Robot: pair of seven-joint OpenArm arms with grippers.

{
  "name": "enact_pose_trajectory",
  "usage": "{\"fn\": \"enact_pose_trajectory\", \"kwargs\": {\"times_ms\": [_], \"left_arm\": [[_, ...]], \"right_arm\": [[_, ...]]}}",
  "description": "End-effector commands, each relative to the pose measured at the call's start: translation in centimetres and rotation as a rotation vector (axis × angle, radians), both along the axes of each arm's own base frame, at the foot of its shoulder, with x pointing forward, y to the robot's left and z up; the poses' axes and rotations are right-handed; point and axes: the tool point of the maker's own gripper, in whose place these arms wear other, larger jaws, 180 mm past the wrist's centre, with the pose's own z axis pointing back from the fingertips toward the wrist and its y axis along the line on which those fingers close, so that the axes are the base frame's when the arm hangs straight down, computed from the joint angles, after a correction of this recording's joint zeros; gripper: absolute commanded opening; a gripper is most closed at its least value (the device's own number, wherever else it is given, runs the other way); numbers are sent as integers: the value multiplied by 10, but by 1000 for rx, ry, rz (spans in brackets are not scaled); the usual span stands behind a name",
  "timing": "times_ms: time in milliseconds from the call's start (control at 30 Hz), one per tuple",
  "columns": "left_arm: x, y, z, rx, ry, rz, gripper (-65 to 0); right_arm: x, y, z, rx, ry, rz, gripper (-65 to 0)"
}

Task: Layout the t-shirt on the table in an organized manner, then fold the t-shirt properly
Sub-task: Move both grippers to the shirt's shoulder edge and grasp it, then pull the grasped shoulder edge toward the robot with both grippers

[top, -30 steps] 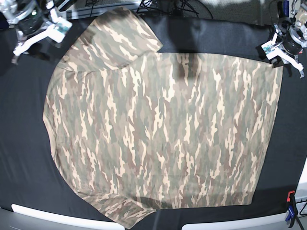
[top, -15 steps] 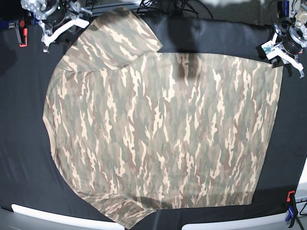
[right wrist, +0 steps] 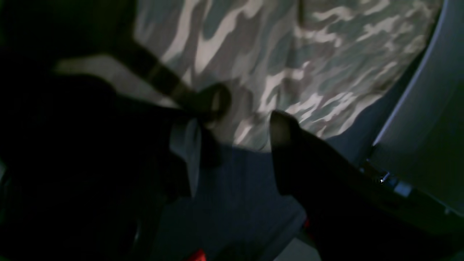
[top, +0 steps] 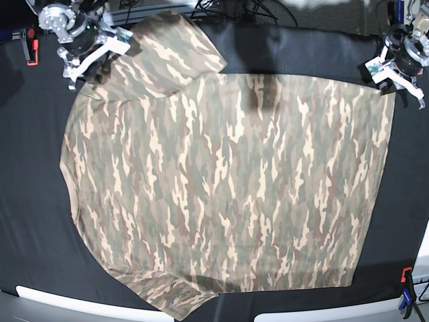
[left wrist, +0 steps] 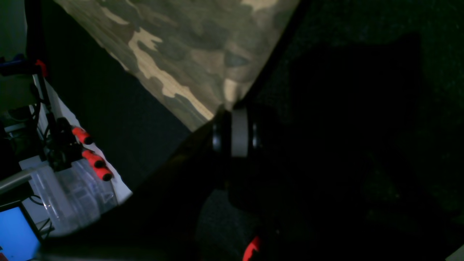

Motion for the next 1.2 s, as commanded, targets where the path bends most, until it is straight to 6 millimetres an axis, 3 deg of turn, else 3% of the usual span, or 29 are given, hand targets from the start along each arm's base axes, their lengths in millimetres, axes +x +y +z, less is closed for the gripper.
{"fn": "enact_pose_trajectory", "kwargs": {"times_ms": [0,267,500,533,700,933,1167], "left_arm": [[2,3,4,9,-3,-10,-650],[1,4,3,11,1,-8,-650],[1,2,3,-19,3,14,-650],[1,2,3,-19,3,14,-650],[-2,1,2,-24,9,16,-650],[-29,-1,-4,-90,38,95,-650],[-68,-6,0,-90,38,110,-650]], "right_arm": [[3,8,2,22,-5,27,-351],[18,26,2,56,-23,37,-362],[21,21,2,28,-19,23,-639],[22,18,2,16,-16,16,-650],[25,14,6,14,-49,-13,-650],[31,4,24,42,-106,-58,-650],[-1,-8,33,34,-105,-74,-650]]}}
